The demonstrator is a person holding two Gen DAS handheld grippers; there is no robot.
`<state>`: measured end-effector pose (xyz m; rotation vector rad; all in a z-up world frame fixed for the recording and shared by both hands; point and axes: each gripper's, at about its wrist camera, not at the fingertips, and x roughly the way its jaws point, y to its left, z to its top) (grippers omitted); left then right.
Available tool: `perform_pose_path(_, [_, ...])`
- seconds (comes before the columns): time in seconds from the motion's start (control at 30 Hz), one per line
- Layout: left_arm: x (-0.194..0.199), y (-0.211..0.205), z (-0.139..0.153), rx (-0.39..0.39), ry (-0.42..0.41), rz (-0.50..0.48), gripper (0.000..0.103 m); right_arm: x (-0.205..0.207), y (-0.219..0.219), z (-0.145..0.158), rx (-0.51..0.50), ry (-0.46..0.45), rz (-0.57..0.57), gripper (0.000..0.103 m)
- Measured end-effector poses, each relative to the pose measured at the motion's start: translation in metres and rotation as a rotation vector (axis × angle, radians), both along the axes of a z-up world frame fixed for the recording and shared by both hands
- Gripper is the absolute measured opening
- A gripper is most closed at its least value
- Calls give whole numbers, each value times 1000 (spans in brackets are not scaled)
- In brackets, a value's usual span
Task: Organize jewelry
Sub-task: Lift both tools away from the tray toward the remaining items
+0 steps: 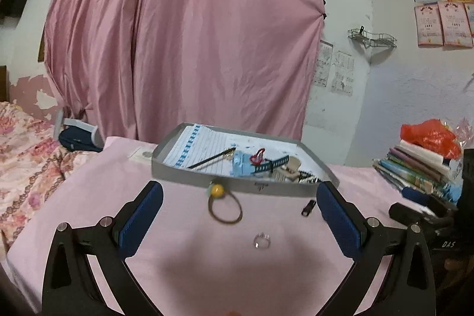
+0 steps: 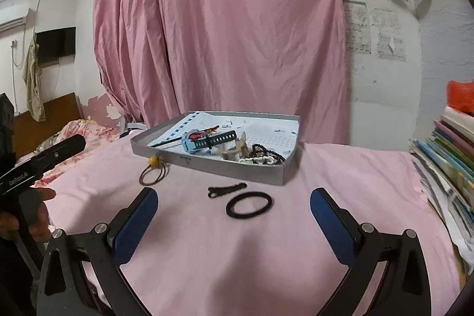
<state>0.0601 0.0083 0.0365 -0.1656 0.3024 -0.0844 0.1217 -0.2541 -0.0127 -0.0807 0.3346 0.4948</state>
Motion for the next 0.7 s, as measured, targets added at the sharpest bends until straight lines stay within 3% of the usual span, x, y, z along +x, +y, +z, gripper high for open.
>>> perform_pose_path(0.17, [-10, -7, -15, 25, 47, -16, 102, -8, -3, -16, 1, 24, -1, 103])
perform_pose_path(0.7, [-4, -9, -52, 6, 206, -21, 102, -15, -1, -46, -23, 115, -40, 103])
